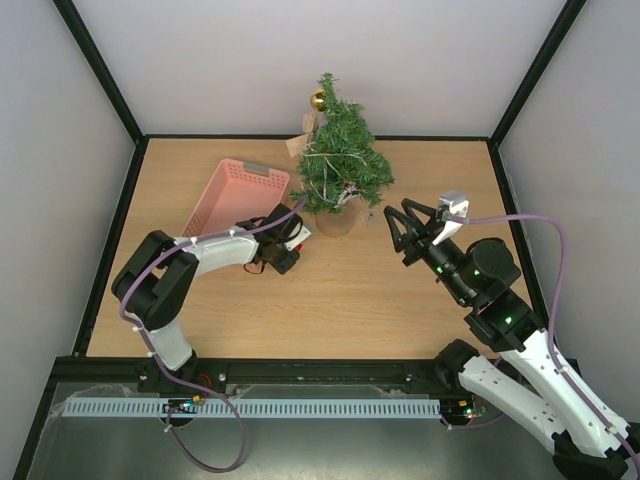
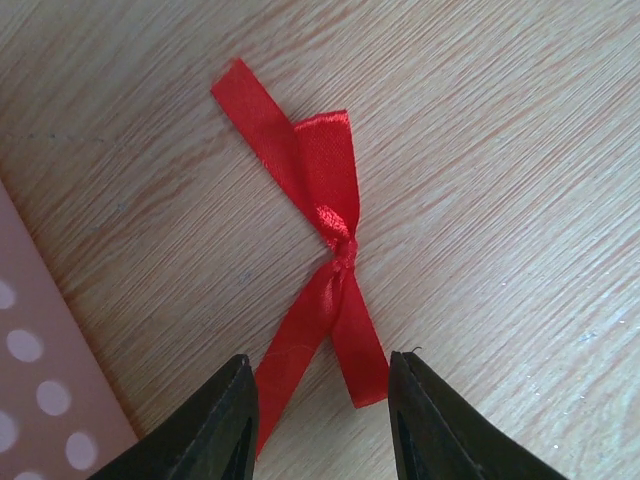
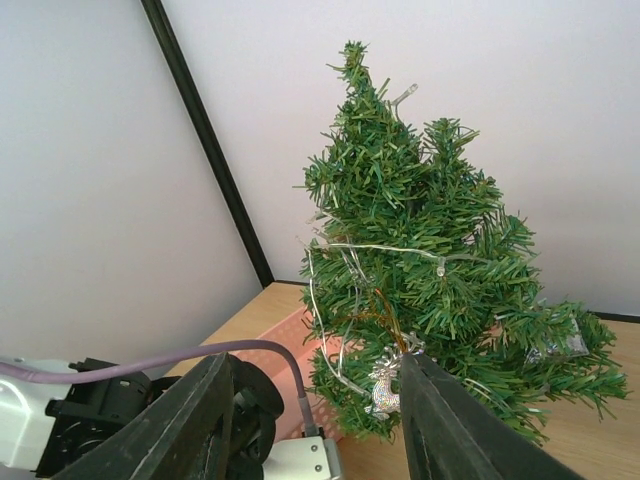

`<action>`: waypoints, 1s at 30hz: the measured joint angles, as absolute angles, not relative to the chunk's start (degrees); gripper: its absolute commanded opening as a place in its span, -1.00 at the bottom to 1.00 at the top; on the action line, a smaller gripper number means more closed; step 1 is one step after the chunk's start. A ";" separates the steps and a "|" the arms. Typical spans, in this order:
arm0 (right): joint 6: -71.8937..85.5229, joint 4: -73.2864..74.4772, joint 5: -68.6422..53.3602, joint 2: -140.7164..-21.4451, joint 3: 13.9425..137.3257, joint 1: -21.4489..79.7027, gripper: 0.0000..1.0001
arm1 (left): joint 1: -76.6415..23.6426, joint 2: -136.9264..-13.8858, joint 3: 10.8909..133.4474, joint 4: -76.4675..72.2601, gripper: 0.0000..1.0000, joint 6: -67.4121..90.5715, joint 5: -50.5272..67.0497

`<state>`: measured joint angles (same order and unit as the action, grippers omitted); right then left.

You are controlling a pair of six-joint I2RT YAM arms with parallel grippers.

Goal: Decorate the small christmas tree
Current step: Pick up the decoration item from the center of the board.

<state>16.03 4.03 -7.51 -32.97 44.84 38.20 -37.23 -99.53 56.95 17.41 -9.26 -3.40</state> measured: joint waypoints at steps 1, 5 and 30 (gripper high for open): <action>15.86 4.05 -7.49 -32.91 44.84 38.20 -0.11 | -37.23 -99.79 56.95 17.54 -0.25 -9.23 -3.40; 15.49 4.03 -7.46 -32.77 44.84 38.20 -0.11 | -37.28 -99.96 56.95 17.58 -0.27 -9.26 -3.22; 15.35 4.47 -7.03 -30.37 44.84 38.20 -0.11 | -38.11 -100.47 57.78 19.27 -0.95 -8.75 0.40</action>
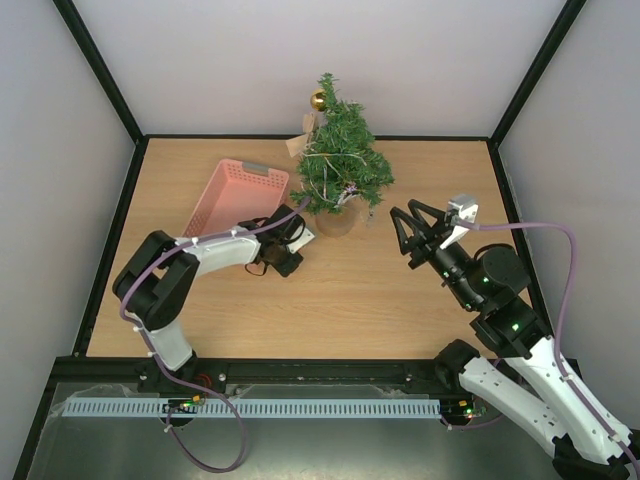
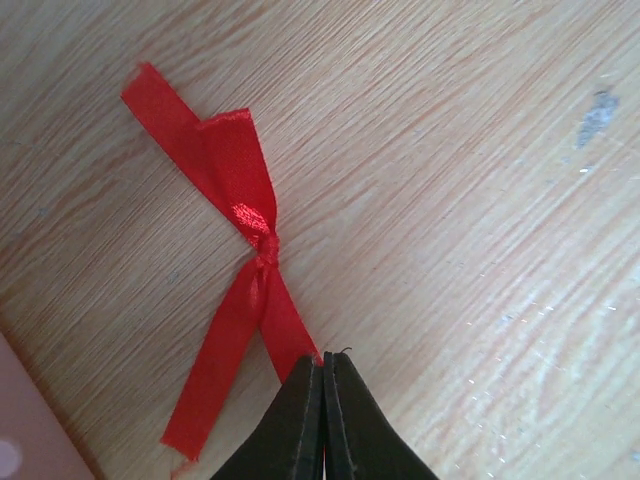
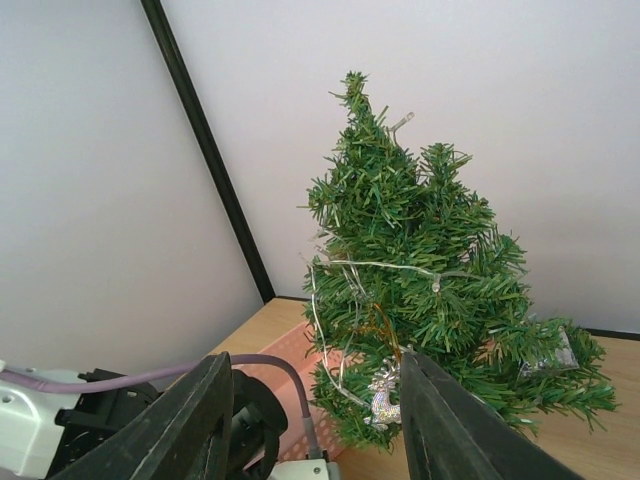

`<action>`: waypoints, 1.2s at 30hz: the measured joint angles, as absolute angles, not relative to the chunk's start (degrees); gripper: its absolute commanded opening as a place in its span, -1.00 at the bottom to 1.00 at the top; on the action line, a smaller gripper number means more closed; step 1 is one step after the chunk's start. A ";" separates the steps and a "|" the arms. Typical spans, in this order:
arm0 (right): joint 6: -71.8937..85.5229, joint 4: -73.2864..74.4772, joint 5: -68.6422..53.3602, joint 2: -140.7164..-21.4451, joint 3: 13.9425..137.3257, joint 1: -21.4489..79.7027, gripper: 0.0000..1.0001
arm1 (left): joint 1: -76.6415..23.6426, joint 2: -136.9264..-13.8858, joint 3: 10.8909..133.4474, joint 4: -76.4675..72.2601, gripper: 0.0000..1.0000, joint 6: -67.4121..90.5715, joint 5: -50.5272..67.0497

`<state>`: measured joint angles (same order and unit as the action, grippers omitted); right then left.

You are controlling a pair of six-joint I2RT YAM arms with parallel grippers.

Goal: Decorate the small christmas tree
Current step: Pick up the decoration item from the center of the board.

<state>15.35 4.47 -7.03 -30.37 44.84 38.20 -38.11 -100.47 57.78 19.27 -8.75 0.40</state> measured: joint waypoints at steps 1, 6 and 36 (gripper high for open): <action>15.42 4.47 -7.01 -30.28 44.84 38.20 -0.11 | -38.28 -100.01 57.78 19.62 -0.95 -8.60 0.54; 15.55 4.47 -6.90 -30.09 44.84 38.20 -0.11 | -39.46 -96.36 57.67 20.10 -0.94 -7.16 1.04; 15.86 5.56 -6.79 -28.36 44.84 38.20 -0.11 | -40.07 -101.78 56.75 16.95 -0.95 -0.93 -3.22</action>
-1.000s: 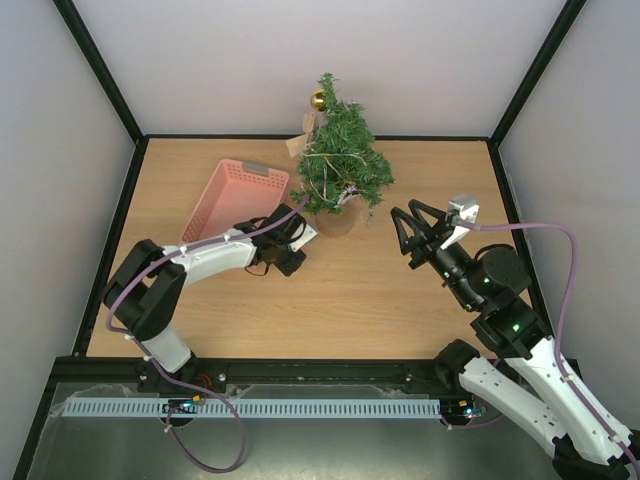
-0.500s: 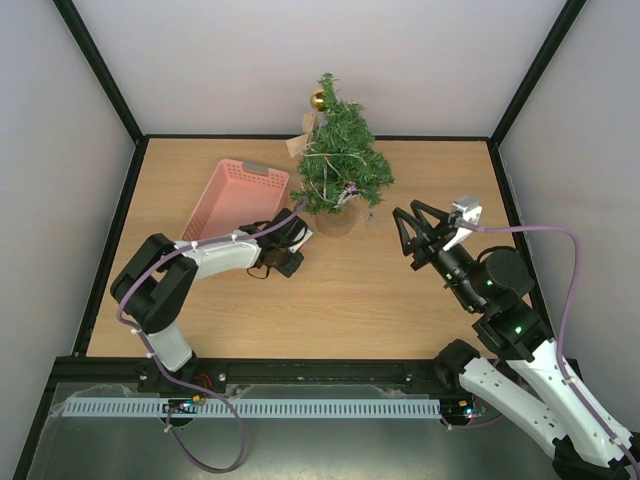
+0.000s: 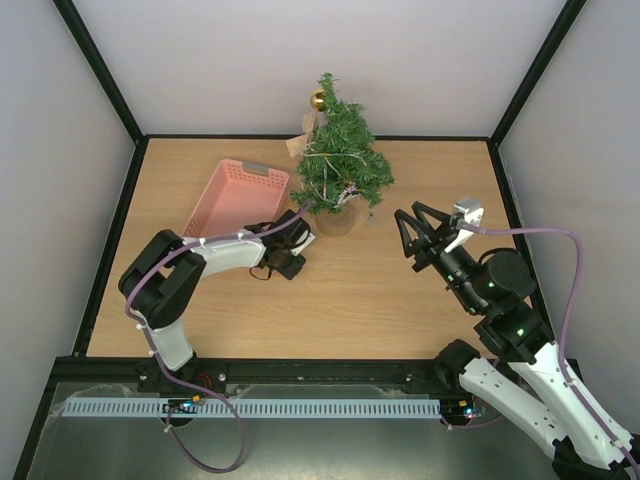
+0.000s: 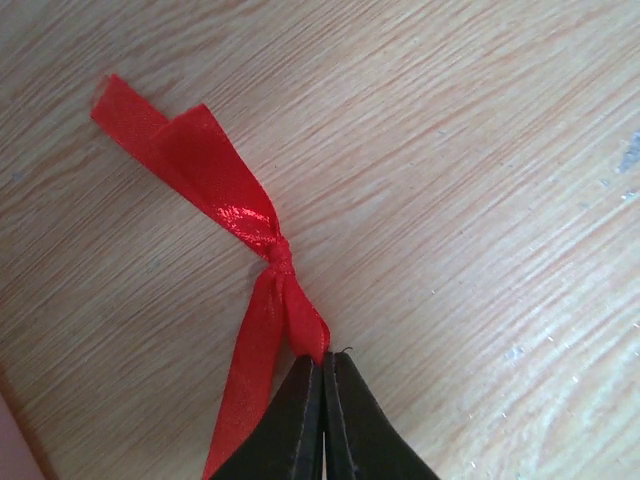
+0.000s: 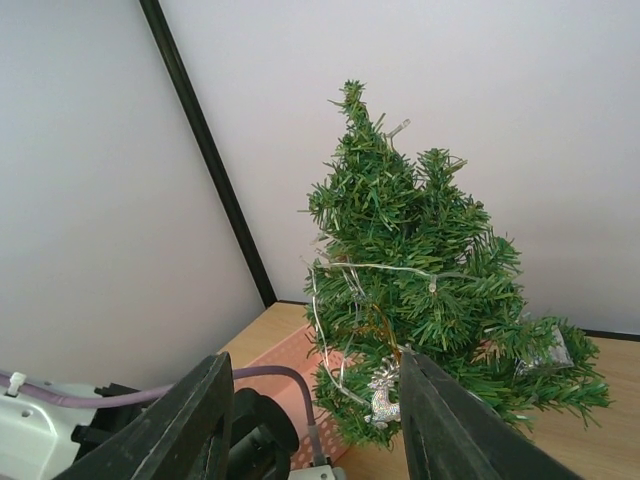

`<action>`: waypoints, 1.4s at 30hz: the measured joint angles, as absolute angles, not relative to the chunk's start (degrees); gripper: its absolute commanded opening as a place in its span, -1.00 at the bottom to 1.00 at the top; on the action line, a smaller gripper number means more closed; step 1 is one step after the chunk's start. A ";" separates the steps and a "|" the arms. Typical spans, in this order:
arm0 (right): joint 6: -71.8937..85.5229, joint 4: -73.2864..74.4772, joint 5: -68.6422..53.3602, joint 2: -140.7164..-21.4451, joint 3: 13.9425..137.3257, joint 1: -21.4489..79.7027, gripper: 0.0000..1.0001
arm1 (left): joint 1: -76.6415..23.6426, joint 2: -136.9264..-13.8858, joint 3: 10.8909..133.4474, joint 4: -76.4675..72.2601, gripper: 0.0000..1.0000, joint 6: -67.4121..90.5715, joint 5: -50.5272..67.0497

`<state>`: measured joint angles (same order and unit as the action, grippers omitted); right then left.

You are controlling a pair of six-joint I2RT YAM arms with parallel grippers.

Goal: Decorate the small christmas tree
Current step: Pick up the decoration item from the center of the board, then place the decoration item on the Christmas tree.

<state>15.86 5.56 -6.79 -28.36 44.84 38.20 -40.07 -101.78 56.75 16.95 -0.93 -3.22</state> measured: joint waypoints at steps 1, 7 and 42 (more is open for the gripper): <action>15.84 5.72 -6.76 -28.34 44.84 38.20 -0.11 | -40.29 -101.65 57.17 18.00 -0.95 -1.04 -2.96; 14.79 6.44 -7.29 -28.38 44.84 38.20 -0.11 | -41.45 -94.76 59.66 25.52 -0.95 -1.87 1.52; -40.86 16.75 -32.73 -41.58 38.41 51.29 -0.21 | -41.63 -75.99 68.10 45.45 -0.95 -18.15 48.88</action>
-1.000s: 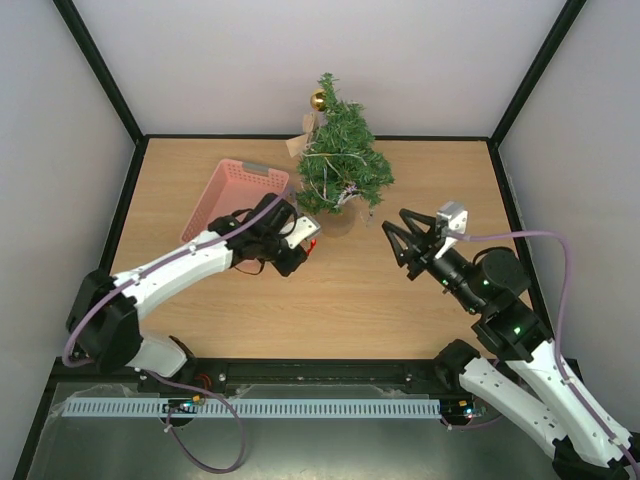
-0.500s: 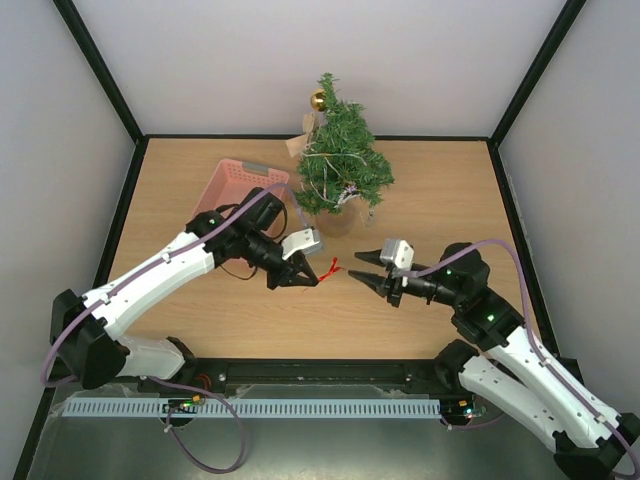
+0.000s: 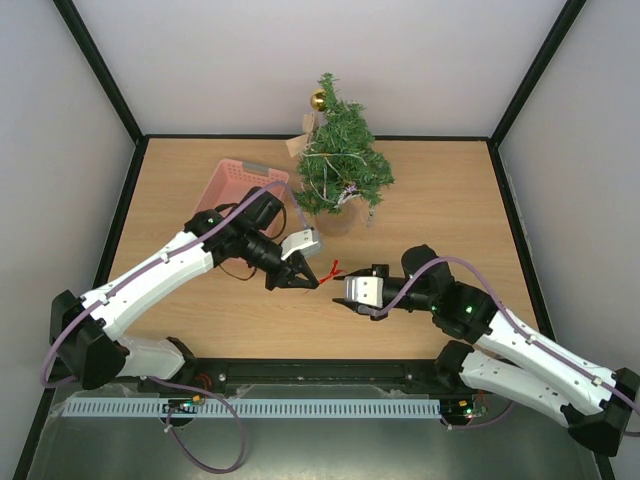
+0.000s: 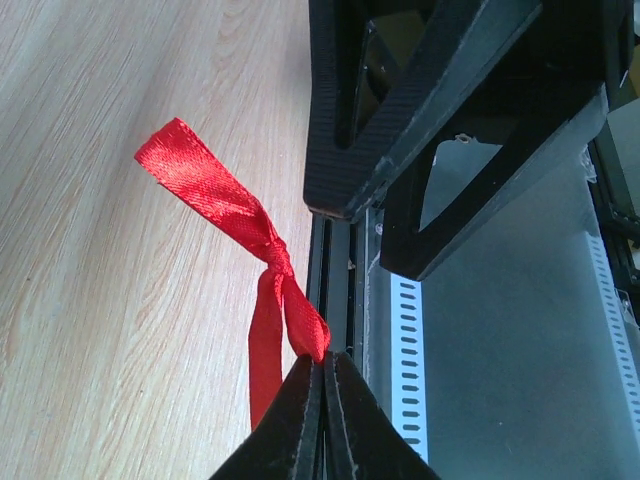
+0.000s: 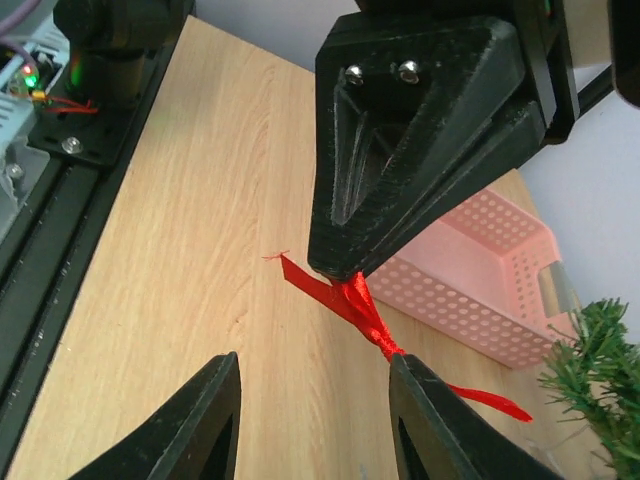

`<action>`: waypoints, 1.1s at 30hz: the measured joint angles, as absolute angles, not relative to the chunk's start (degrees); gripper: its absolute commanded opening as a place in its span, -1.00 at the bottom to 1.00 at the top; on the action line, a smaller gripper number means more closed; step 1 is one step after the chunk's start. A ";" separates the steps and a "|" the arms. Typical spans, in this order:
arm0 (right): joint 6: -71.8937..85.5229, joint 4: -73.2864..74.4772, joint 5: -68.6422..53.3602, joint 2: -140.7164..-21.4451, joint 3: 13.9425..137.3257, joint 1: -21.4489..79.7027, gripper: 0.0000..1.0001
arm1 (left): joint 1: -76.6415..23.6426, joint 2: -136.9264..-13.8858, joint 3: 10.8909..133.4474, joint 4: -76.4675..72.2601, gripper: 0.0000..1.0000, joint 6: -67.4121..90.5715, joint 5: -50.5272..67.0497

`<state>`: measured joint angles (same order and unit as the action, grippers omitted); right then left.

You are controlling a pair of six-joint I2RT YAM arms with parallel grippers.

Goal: Decorate the small christmas tree
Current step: Place the decoration item on the Christmas tree.

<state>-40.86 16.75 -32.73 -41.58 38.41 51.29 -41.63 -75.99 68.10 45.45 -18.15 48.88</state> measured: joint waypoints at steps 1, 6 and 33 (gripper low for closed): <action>-41.63 16.84 -31.97 -41.58 38.46 51.88 -0.21 | -41.60 -75.94 68.10 45.45 -0.95 -17.98 48.88; -45.34 17.63 -27.77 -41.74 40.93 54.24 -0.20 | -41.60 -75.94 68.10 45.41 -0.95 -17.47 49.12; -53.91 20.34 -16.14 -46.98 44.64 57.80 -0.74 | -41.60 -74.72 68.10 42.50 -0.95 -14.76 51.55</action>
